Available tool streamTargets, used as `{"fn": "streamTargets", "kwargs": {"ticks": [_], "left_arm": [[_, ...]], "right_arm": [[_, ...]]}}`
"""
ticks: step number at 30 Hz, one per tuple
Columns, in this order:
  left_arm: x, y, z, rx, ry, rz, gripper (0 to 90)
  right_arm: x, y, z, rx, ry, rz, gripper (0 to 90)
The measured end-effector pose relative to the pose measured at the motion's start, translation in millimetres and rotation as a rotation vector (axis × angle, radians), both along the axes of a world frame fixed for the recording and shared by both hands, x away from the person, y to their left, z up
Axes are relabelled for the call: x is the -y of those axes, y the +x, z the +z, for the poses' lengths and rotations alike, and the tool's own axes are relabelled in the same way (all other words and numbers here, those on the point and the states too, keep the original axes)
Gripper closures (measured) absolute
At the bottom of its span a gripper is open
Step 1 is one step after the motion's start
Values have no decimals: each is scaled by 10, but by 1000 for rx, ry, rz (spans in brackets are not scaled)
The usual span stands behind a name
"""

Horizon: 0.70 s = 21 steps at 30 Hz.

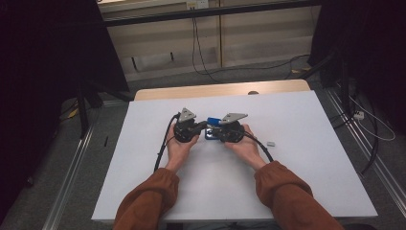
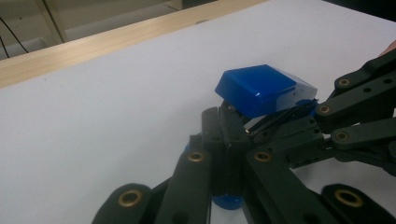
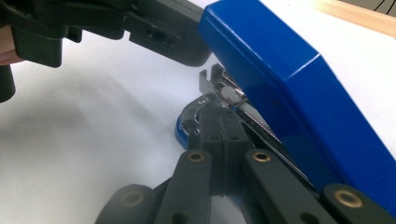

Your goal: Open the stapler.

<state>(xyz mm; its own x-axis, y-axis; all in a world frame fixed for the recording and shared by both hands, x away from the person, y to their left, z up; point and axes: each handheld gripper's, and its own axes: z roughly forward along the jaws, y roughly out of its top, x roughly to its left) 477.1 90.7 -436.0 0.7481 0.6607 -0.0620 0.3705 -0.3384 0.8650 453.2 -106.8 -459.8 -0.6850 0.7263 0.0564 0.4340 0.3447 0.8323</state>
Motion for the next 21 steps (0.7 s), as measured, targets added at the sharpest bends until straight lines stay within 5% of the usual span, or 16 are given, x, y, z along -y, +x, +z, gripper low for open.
{"fn": "streamTargets", "kwargs": {"ticks": [21], "left_arm": [[53,2,95,15,-16,2,900]], "right_arm": [[-14,9,-6,1,7,0,900]]}}
